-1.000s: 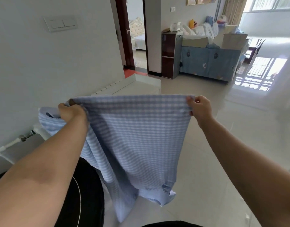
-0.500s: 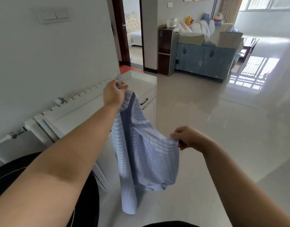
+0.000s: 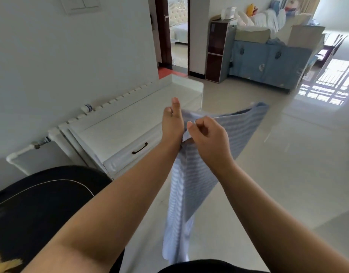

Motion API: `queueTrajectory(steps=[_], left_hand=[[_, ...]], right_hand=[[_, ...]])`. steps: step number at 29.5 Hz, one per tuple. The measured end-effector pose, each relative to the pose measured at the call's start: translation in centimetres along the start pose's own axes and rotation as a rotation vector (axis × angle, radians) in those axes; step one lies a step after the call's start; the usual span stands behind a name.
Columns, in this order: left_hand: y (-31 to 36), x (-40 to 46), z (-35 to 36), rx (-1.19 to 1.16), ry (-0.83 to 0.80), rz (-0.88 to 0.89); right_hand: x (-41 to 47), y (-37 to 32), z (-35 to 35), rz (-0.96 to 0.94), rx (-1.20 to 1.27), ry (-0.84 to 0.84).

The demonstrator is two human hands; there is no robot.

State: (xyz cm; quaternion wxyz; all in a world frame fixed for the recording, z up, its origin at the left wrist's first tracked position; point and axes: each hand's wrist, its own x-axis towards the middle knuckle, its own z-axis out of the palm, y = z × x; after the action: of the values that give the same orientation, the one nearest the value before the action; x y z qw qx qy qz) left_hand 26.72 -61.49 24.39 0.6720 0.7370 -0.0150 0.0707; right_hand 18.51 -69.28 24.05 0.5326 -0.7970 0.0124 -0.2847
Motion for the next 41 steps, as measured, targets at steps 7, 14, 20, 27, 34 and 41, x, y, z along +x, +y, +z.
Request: queueTrajectory(steps=[7, 14, 20, 27, 34, 41], left_hand=[[0.6, -2.7, -0.5, -0.095, -0.25, -0.102], [-0.3, -2.5, -1.4, -0.066, -0.421, -0.008], [-0.3, -3.2, -1.0, -0.052, -0.521, 0.022], [-0.9, -3.6, -0.5, -0.169, -0.533, -0.061], [-1.0, -4.2, -0.8, -0.247, -0.537, -0.096], [0.3, -5.3, -0.4, -0.063, -0.21, 0.152]], right_hand=[[1.2, 0.4, -1.3, 0.094, 0.149, -0.158], [1.5, 0.0, -3.6, 0.145, 0.348, -0.474], [1.8, -0.7, -4.3, -0.001, 0.112, -0.466], [2.0, -1.3, -4.7, -0.111, -0.146, -0.477], [1.6, -1.0, -4.7, -0.274, -0.315, -0.338], [1.5, -0.6, -4.9, -0.194, -0.204, -0.445]])
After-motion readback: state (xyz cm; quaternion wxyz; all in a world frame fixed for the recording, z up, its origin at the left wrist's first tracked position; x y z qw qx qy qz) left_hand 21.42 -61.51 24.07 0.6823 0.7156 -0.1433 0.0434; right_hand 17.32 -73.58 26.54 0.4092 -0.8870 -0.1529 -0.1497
